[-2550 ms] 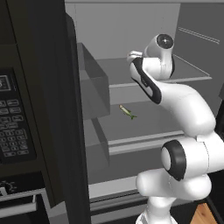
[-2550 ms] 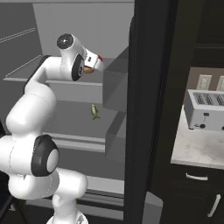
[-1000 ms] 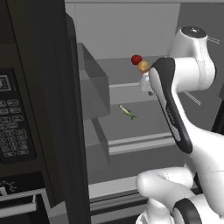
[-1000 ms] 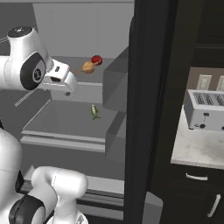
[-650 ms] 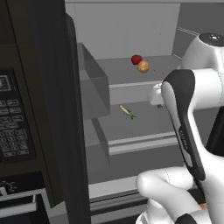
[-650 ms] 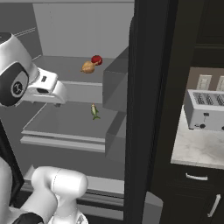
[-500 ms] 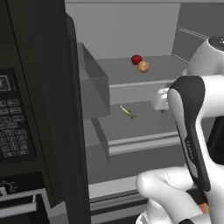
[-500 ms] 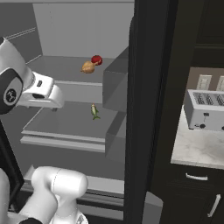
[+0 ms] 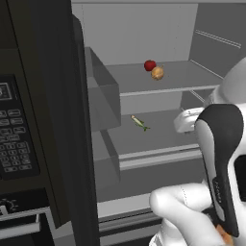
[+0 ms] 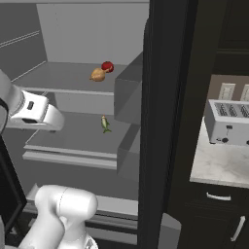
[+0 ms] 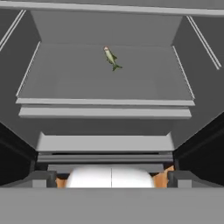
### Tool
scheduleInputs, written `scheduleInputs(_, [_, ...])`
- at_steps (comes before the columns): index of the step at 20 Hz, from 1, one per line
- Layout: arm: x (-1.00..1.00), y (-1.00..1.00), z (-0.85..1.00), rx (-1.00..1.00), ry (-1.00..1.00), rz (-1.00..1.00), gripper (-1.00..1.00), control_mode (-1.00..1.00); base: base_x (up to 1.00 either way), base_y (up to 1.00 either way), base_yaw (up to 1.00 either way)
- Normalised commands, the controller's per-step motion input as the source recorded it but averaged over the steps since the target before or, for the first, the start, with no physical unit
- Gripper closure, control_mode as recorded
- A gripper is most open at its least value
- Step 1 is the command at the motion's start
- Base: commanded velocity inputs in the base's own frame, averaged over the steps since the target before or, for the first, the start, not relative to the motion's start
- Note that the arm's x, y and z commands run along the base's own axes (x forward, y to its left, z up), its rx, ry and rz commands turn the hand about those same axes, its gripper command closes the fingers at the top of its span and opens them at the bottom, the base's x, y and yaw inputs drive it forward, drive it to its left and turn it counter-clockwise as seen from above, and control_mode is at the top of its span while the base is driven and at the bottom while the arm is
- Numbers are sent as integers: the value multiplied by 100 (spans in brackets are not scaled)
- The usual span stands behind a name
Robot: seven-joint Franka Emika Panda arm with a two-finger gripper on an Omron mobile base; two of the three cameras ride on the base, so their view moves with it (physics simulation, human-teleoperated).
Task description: Transport the chicken drumstick and onion to the fridge. Place the chicken drumstick on the rack containing meat and place the onion on the rack containing the vegetable, ensuring meats and vegetables are on different racks.
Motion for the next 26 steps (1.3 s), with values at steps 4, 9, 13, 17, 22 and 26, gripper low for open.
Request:
scheduleInputs(4, [-56, 0, 10, 0, -18, 0, -100, -100, 0, 0, 0])
scheduleInputs(9, [-40, 0, 5, 0, -8, 0, -100, 100, -40, 0, 0])
scheduleInputs(13, [0, 0, 0, 0, 0, 0, -100, 100, -100, 0, 0])
scheduleInputs(17, [0, 0, 0, 0, 0, 0, -100, 100, -100, 0, 0])
scheduleInputs(22, [0, 0, 0, 0, 0, 0, -100, 100, -100, -1, -5])
scheduleInputs(26, [0, 0, 0, 0, 0, 0, -100, 100, -63, -11, -67])
